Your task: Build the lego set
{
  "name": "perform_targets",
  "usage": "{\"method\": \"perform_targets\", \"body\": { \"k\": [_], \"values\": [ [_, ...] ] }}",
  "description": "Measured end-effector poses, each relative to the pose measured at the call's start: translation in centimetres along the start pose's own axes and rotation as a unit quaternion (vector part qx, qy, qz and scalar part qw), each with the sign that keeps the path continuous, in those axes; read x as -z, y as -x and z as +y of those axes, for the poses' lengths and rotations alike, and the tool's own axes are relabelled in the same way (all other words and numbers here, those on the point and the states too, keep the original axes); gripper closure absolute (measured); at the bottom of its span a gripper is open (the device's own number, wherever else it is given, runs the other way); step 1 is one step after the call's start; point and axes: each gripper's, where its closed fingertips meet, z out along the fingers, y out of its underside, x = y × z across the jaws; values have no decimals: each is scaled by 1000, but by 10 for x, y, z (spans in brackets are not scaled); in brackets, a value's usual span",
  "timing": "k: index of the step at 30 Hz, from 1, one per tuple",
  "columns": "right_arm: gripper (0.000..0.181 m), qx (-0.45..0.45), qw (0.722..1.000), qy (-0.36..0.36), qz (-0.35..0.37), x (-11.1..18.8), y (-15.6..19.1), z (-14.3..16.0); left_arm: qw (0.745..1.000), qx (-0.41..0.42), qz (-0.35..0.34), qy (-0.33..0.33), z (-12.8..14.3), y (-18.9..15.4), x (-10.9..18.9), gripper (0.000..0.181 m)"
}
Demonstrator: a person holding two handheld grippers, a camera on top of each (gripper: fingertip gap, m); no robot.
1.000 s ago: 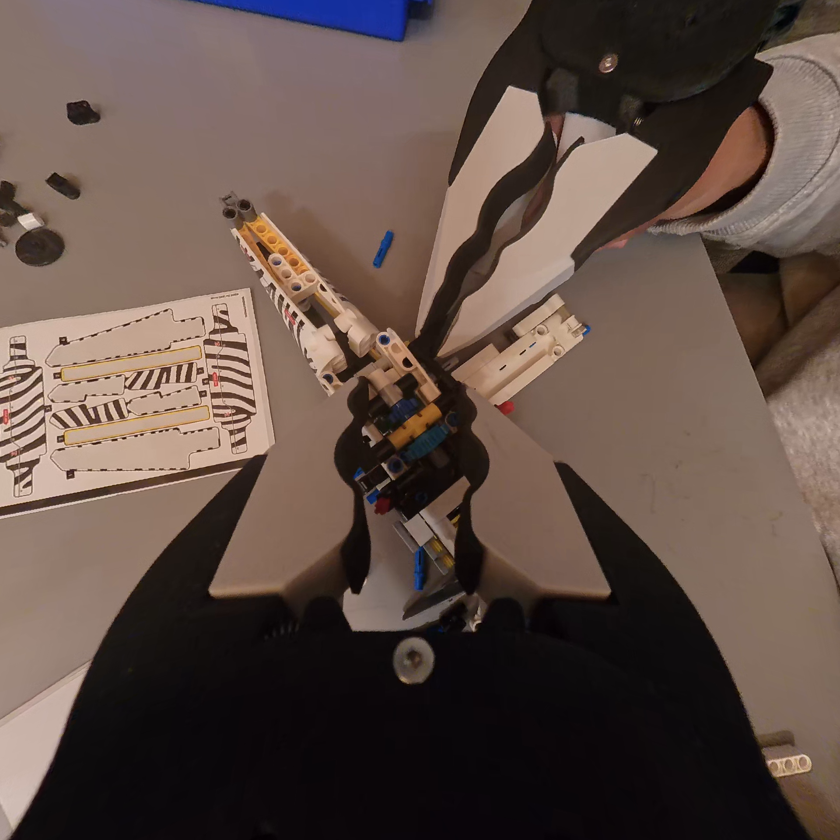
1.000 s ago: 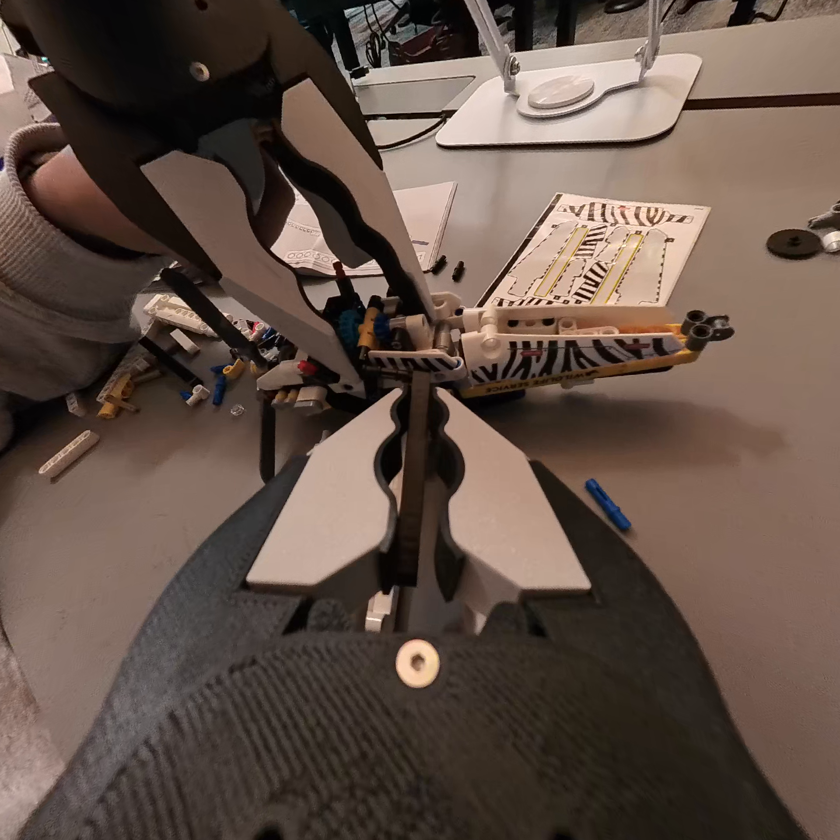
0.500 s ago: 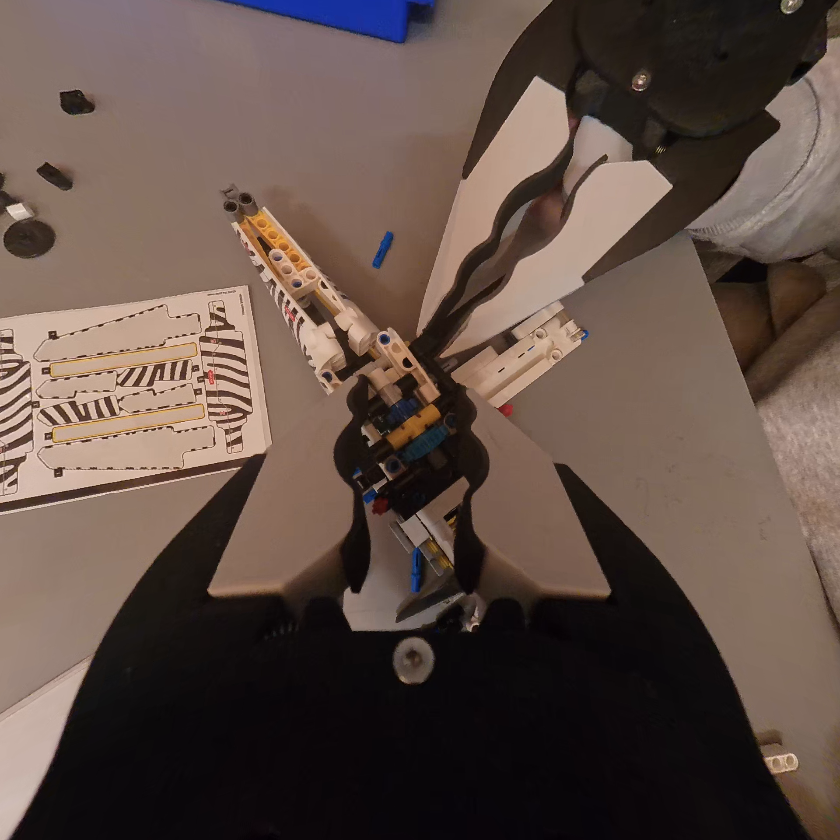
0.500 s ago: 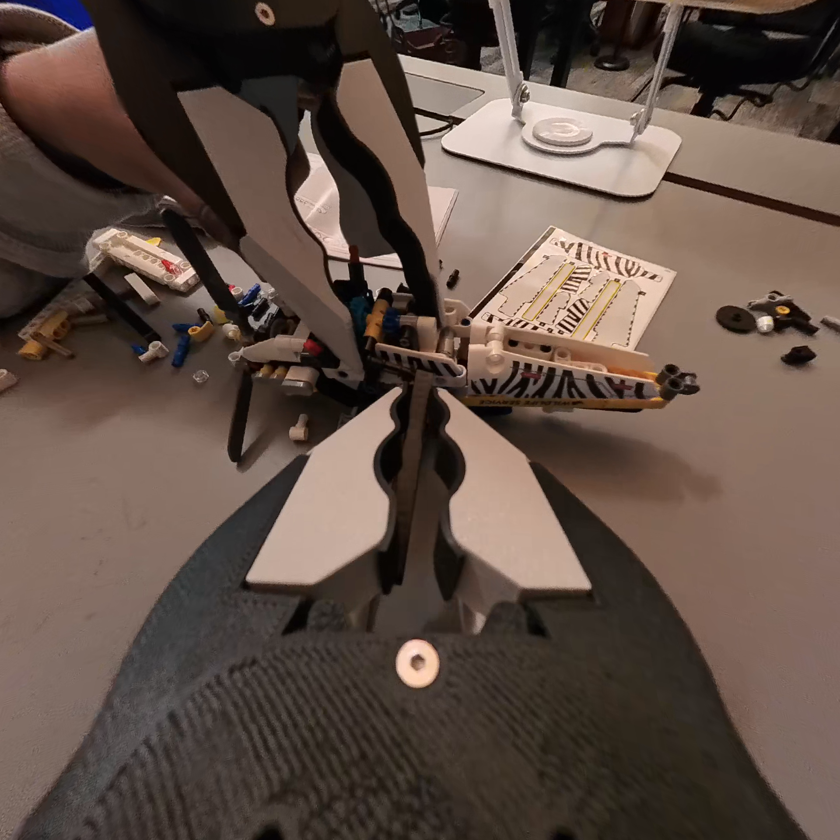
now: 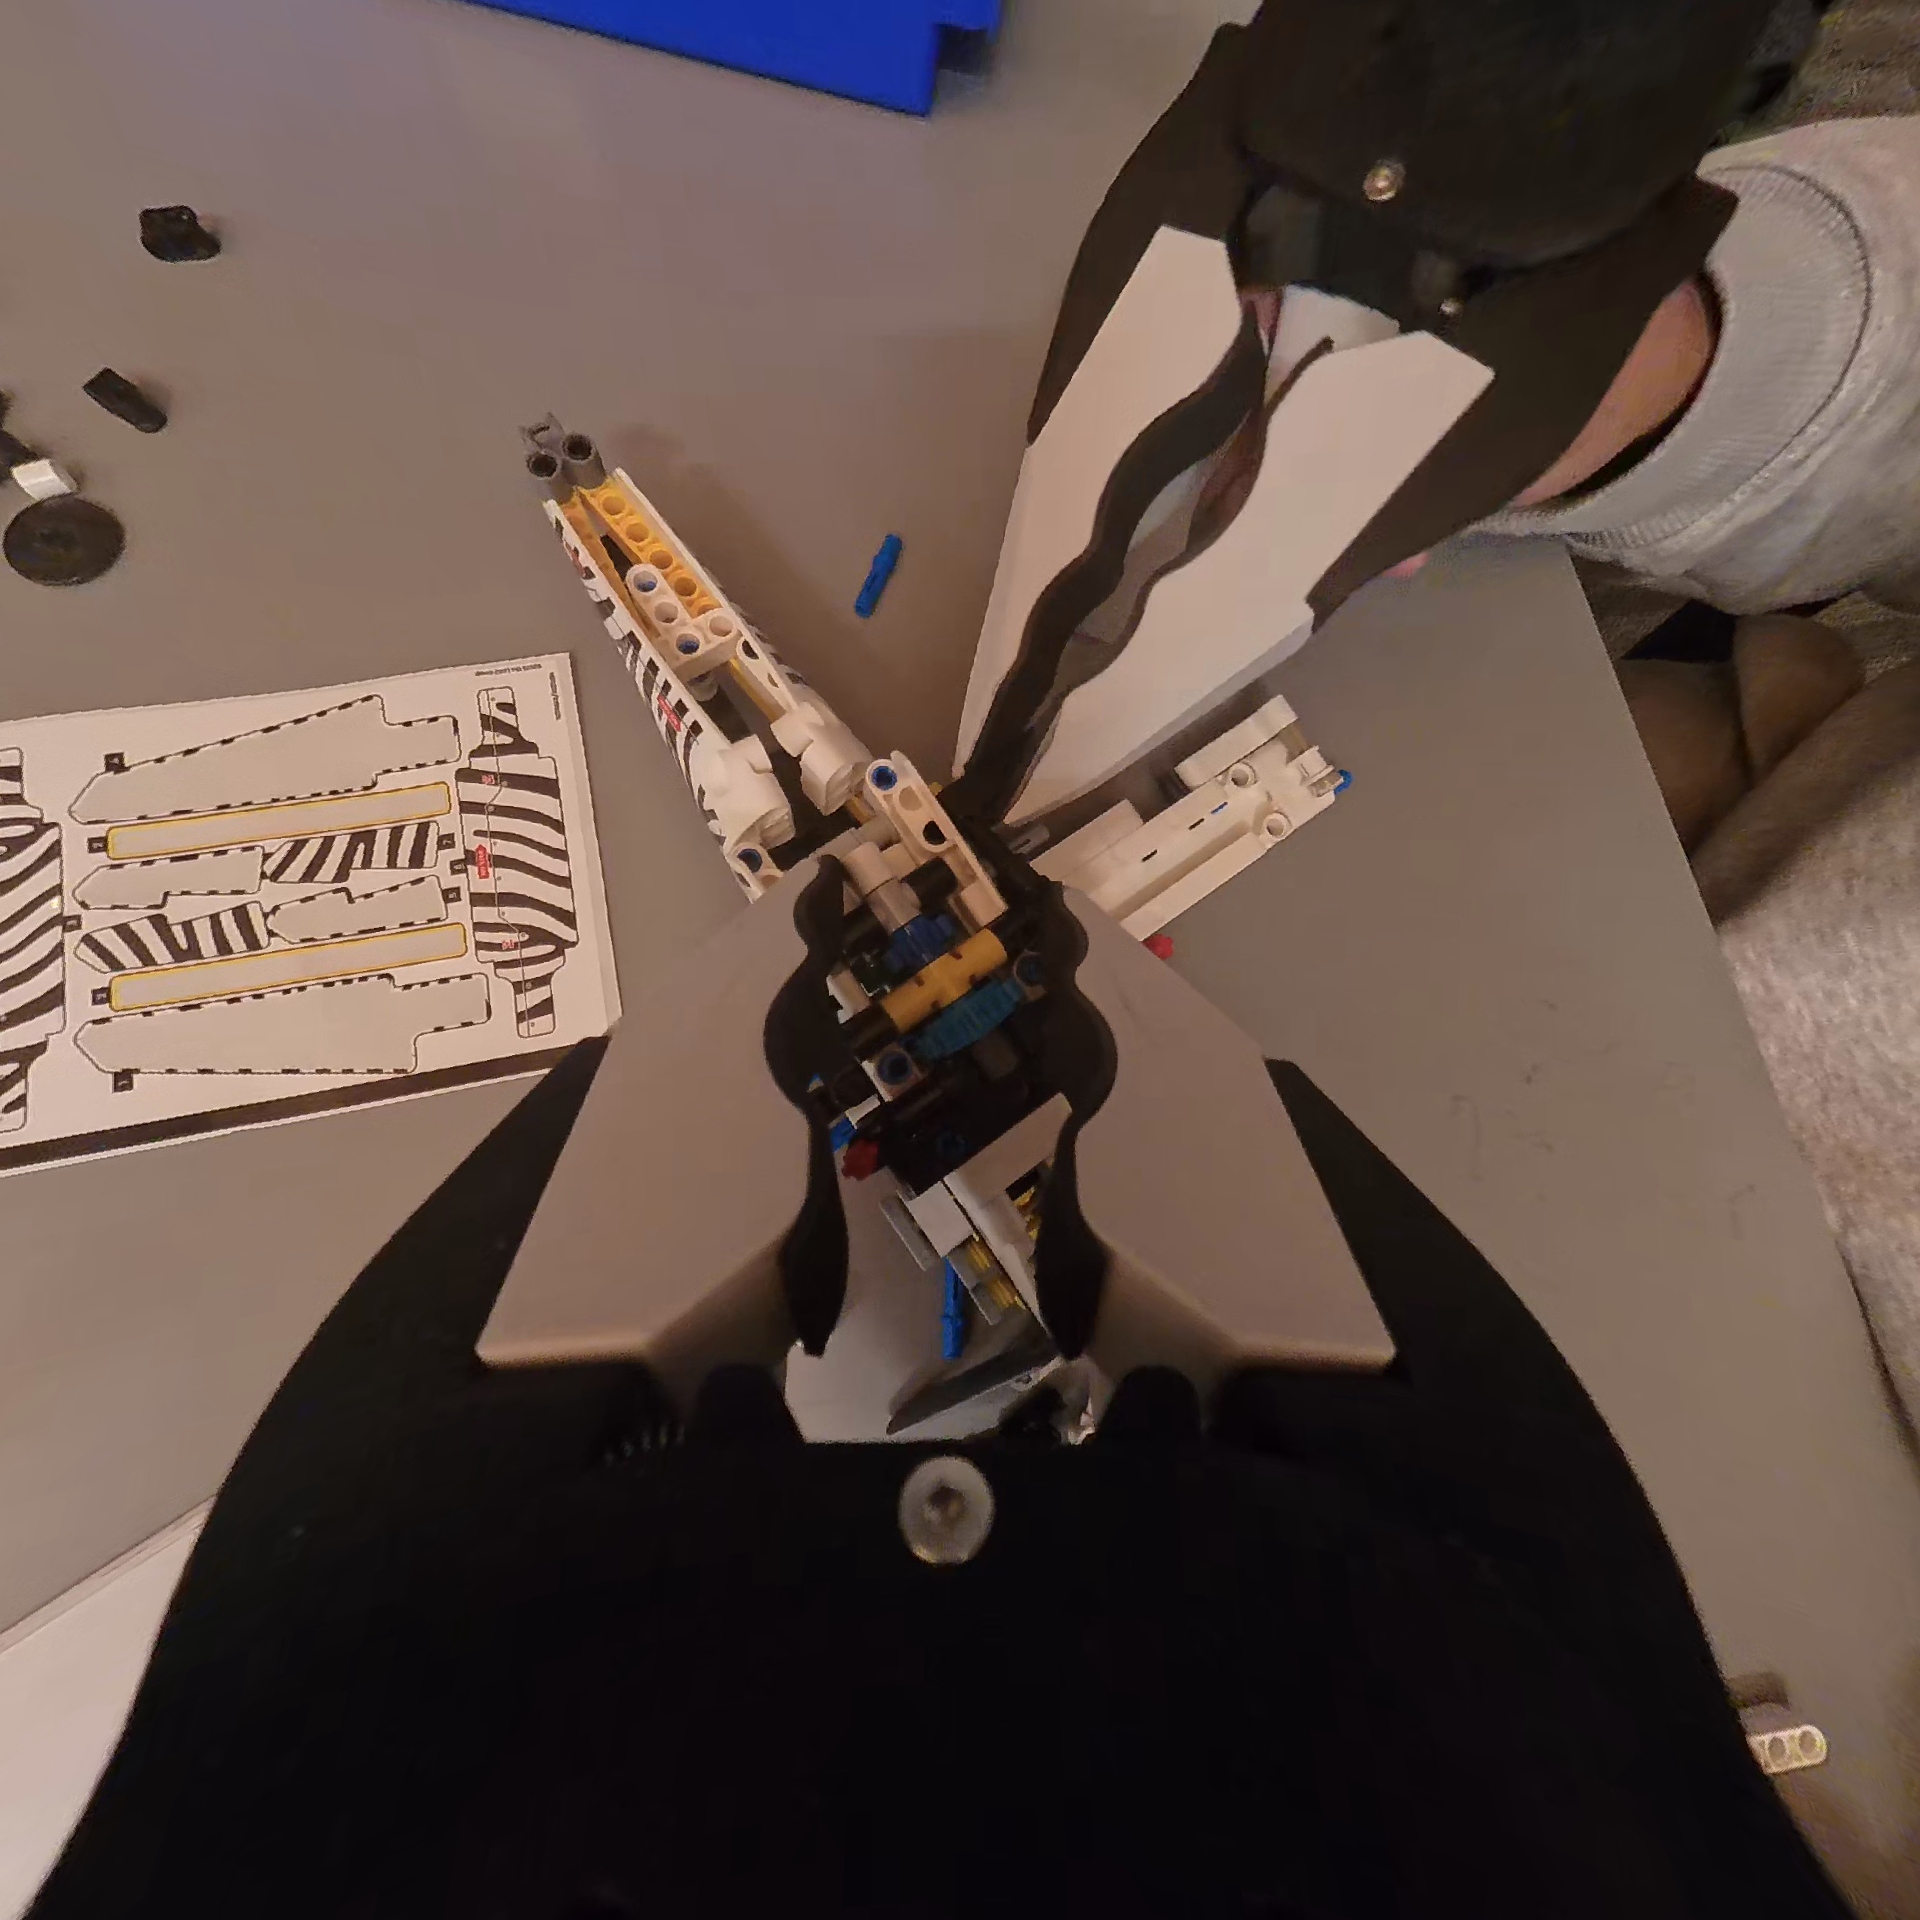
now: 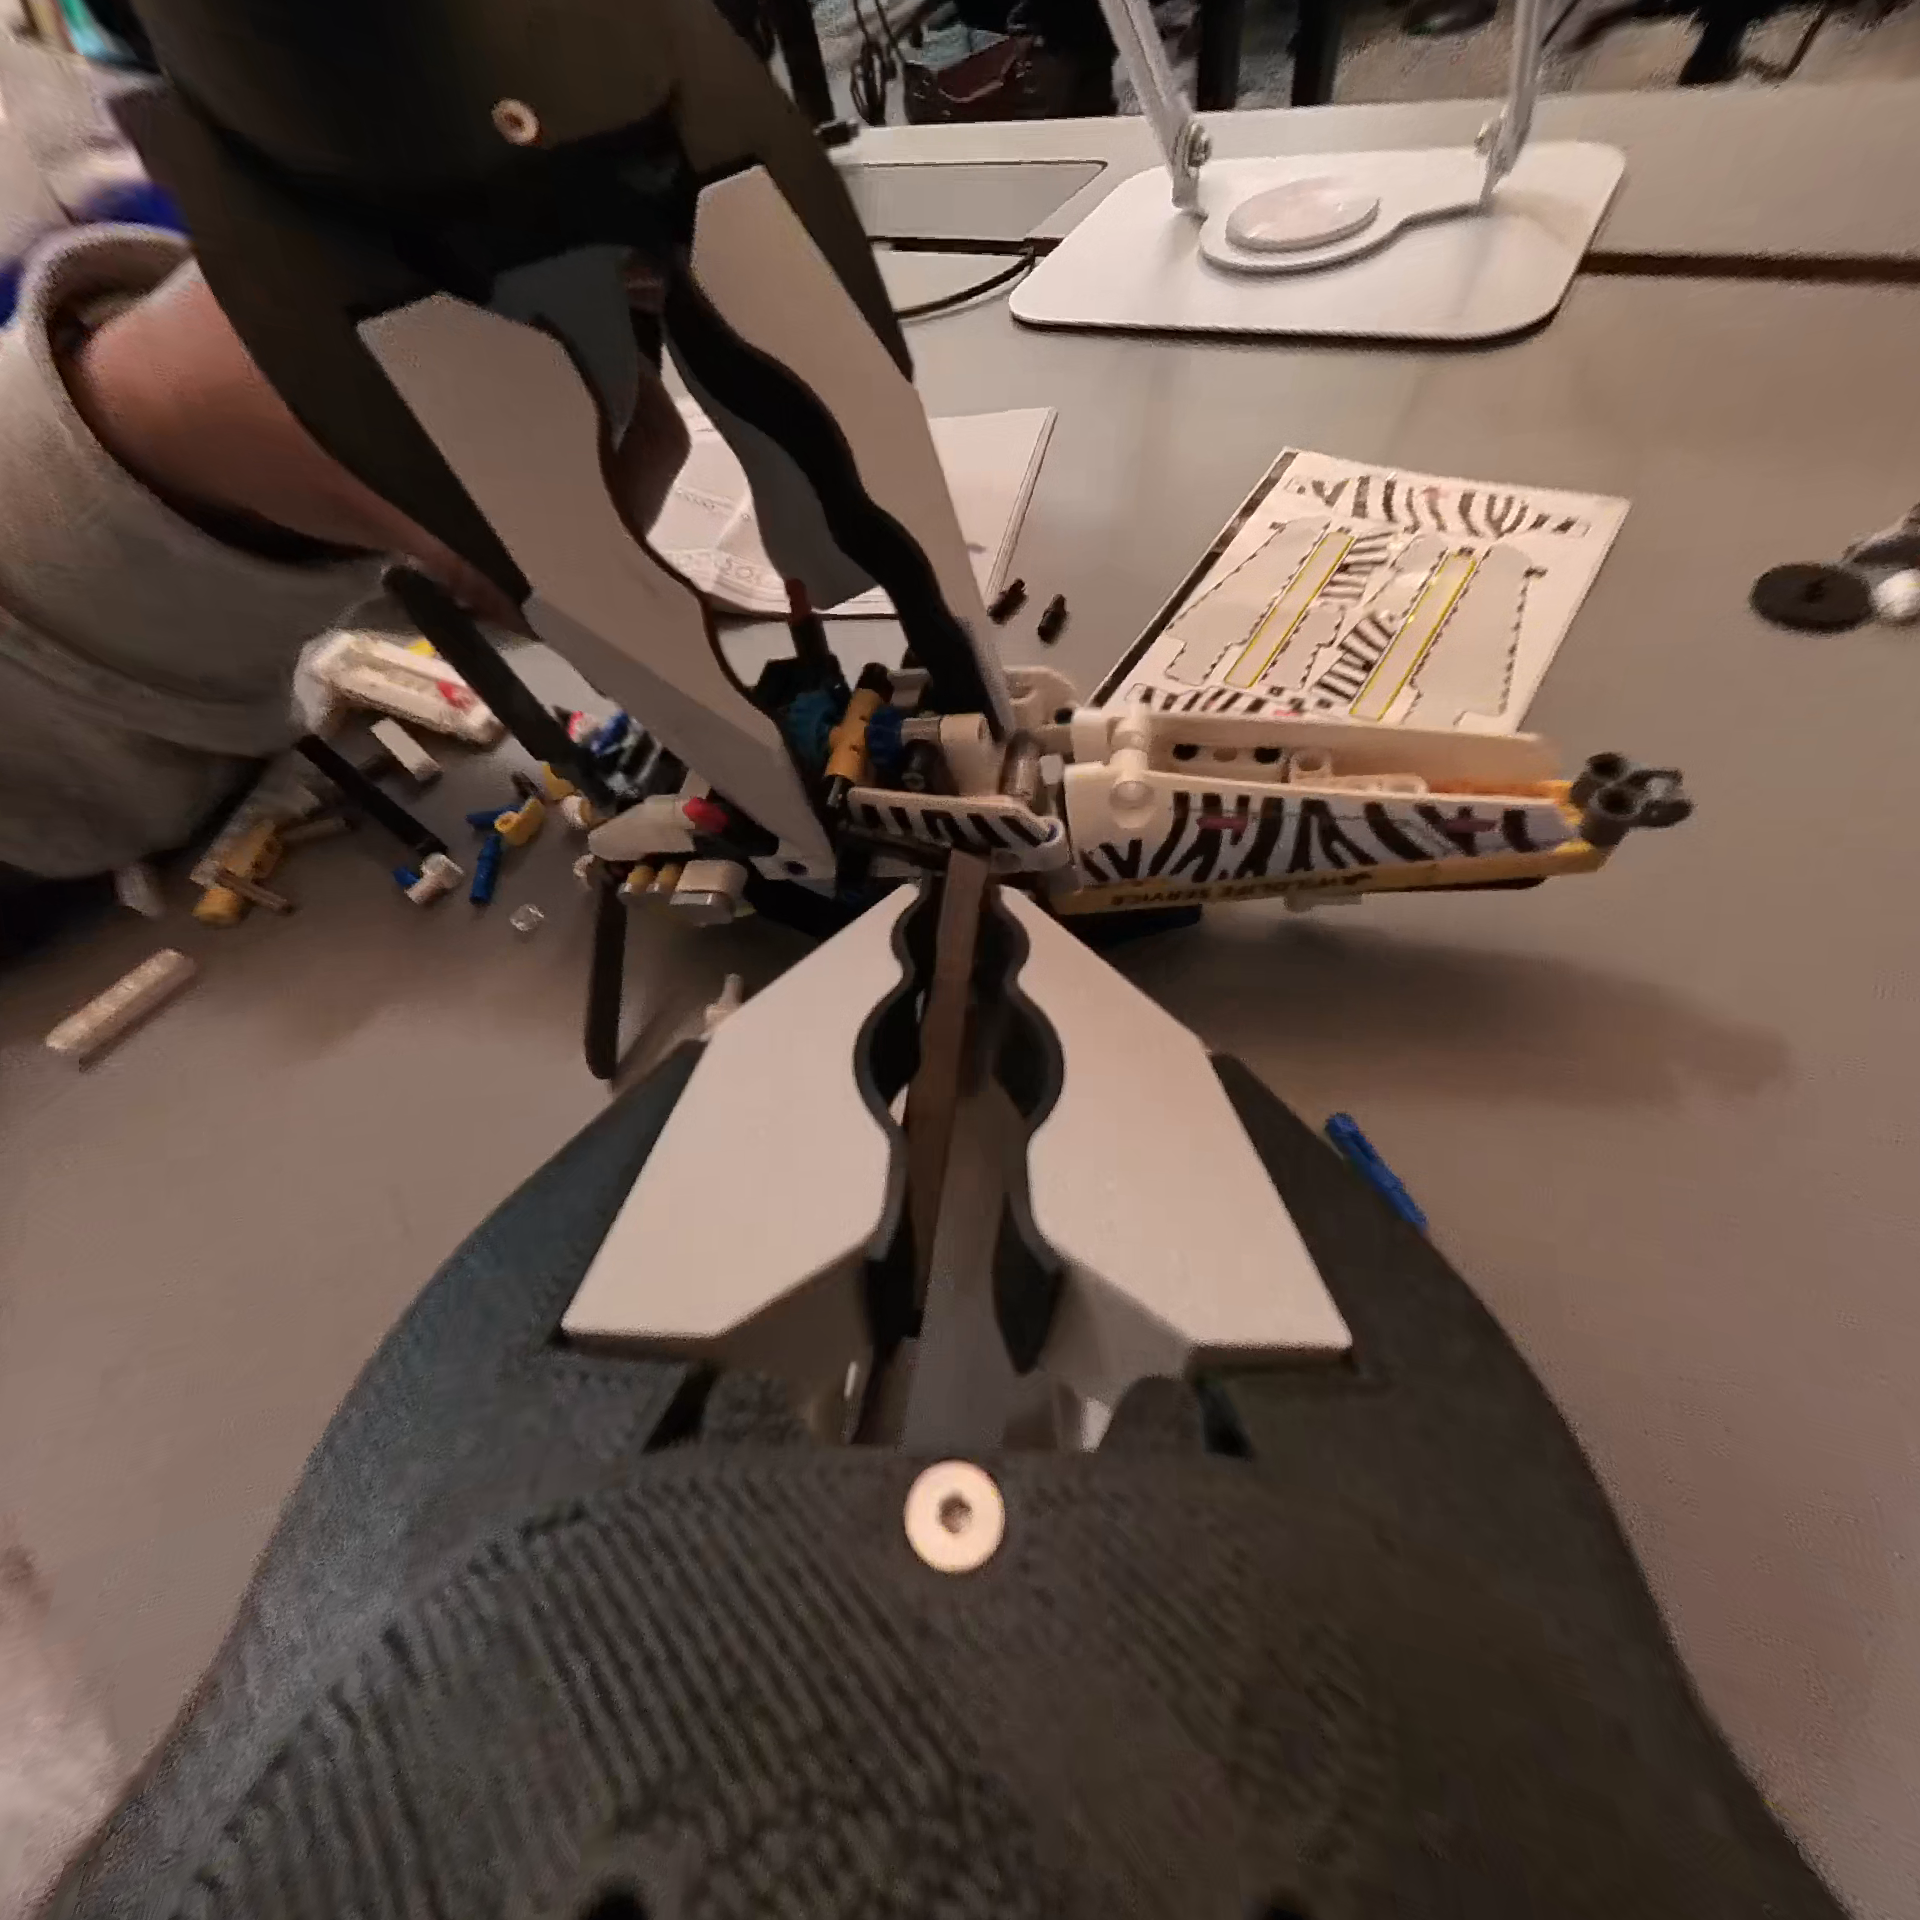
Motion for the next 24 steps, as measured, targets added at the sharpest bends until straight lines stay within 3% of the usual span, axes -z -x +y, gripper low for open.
{"method": "perform_targets", "body": {
  "k": [11, 24],
  "values": [
    [175, 16, 1000, -1, 7, 0, 1, 0, 1000, 1, 0, 3, 0, 0, 0, 146],
    [175, -41, 999, 0, -23, -1, 1, 0, 1000, -1, 0, 0, 0, 1, 0, 145]
  ]
}}
